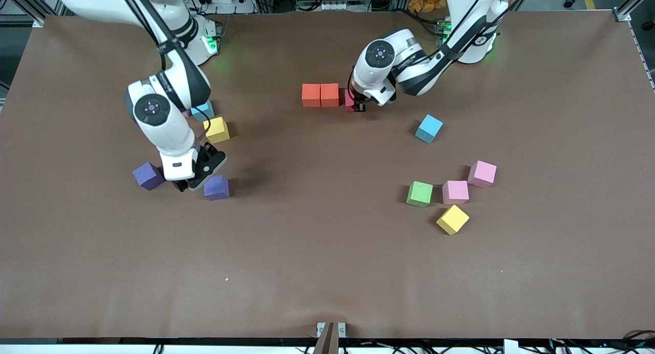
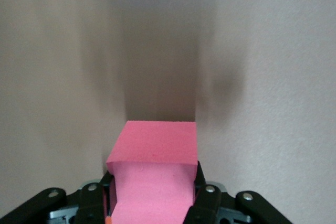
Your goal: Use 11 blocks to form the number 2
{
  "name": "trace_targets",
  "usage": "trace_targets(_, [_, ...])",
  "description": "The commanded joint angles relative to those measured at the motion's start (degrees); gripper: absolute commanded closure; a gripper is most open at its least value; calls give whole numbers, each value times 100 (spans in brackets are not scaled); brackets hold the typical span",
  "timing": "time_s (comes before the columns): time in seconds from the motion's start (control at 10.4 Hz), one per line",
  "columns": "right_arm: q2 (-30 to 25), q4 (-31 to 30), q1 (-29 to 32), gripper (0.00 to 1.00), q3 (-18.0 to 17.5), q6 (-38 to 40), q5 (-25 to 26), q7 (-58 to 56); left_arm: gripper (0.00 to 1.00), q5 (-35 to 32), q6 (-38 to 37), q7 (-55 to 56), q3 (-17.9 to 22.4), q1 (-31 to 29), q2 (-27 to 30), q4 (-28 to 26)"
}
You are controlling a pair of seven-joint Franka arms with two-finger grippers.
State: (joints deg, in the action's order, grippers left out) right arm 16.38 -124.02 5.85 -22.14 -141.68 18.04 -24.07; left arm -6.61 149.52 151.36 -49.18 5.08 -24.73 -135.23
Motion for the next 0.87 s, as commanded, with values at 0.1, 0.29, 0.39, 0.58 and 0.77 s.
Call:
trace_targets(0.1, [400,133,652,0,-88,-305,59,-1060,76,46,463,218,-30,194,573,-450])
trace_targets(0.29, [462,115,899,0,-88,-246,50,-1800,76,55,534,218,-30,256,574,-469])
trace_targets(0.39, [454,45,909,0,-80,-193,50,-1986,76,55,647,218,-30,282,565,-530])
trace_targets(0.58, [427,-148,987,0,-88,-79,50,-2302,76,46,946,209,-21,422,557,-635])
trace_targets(0.77, [227,-227,1242,0,-115,52,-11,-2925,76,-6,1009,192,-21,432,522,-636])
